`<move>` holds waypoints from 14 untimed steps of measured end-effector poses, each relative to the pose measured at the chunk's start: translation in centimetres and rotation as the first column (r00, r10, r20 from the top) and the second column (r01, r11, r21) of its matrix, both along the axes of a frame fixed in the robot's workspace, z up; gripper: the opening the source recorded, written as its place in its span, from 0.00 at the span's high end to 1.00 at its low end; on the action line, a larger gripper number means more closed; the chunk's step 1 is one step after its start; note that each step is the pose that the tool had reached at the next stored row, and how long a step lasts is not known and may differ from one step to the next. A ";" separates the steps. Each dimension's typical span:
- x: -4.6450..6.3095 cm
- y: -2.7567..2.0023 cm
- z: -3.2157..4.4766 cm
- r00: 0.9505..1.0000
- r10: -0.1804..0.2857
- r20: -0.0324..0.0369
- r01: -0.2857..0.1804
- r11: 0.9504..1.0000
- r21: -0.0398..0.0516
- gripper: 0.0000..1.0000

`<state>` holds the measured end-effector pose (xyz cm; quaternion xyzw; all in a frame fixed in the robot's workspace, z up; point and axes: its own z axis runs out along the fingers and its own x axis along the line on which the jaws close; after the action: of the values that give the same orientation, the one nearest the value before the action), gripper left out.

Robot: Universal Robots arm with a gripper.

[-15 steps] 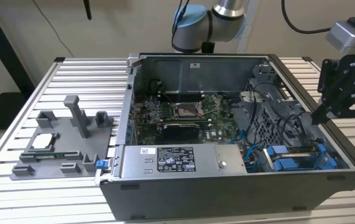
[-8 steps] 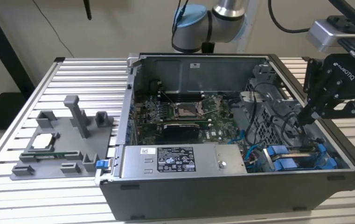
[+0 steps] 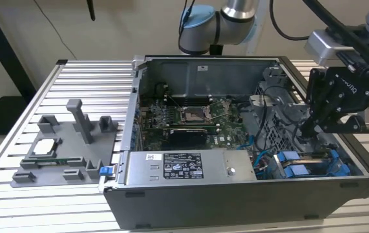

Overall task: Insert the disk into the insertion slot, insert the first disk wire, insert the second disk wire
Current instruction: 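Insert the first disk wire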

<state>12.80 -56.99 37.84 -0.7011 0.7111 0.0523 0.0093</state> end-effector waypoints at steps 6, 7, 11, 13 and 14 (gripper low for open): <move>0.0 -0.70 -0.62 1.000 0.003 0.012 -0.003 1.000 0.000 1.00; 0.0 -0.77 -0.68 1.000 0.004 0.017 -0.004 1.000 0.000 1.00; 0.0 -1.03 -0.96 0.999 0.006 0.033 -0.006 1.000 0.000 1.00; 0.0 -1.14 -1.09 0.999 0.007 0.043 -0.007 1.000 0.000 1.00; 0.0 -1.18 -1.15 0.999 0.008 0.047 -0.008 1.000 0.000 1.00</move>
<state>12.79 -58.17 36.69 -0.7049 0.7080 0.0358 0.0258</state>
